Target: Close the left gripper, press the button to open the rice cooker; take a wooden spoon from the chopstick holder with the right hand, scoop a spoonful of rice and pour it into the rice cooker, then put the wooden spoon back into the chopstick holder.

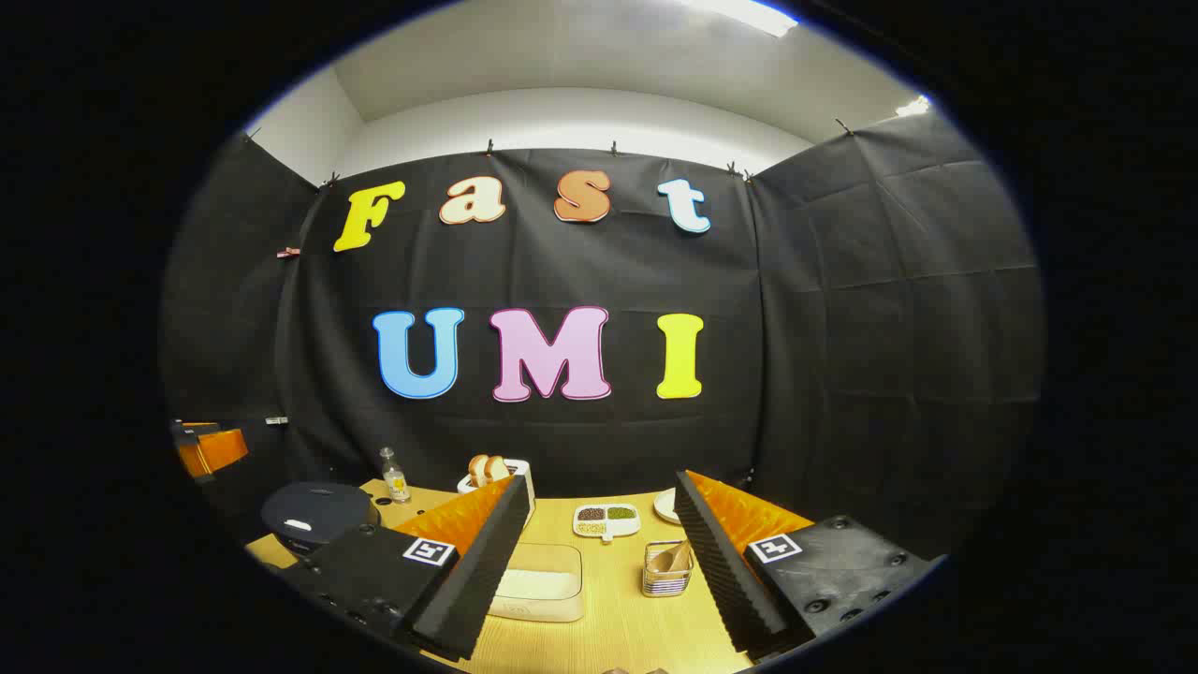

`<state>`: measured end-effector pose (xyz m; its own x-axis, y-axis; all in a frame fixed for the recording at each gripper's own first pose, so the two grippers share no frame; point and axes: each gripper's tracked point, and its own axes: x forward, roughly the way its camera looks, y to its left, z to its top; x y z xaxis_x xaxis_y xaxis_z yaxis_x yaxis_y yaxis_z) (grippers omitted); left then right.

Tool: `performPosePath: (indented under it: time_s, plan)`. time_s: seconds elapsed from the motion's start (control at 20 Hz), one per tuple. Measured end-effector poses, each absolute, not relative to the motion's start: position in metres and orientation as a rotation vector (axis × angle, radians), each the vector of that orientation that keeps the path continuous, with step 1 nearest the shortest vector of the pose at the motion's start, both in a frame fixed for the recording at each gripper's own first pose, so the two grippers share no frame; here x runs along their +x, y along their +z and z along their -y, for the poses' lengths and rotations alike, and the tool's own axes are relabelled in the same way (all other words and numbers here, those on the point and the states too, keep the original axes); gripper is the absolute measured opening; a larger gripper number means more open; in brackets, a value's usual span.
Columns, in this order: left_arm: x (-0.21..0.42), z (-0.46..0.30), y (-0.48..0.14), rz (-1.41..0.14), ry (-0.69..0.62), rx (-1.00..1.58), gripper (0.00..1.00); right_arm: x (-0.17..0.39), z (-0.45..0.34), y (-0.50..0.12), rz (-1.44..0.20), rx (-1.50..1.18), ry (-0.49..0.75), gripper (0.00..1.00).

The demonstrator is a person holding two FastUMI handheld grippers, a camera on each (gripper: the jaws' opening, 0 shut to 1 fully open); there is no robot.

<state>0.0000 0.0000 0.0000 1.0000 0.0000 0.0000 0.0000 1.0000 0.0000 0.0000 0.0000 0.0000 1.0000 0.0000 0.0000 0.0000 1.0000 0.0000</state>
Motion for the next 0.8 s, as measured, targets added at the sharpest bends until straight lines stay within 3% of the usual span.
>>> performPosePath:
  time_s: [0.8]
  plan:
    - [0.007, 0.009, -0.009, -0.022, -0.019, 0.017, 0.95, 0.004, 0.004, -0.006, -0.016, 0.008, -0.018, 0.98]
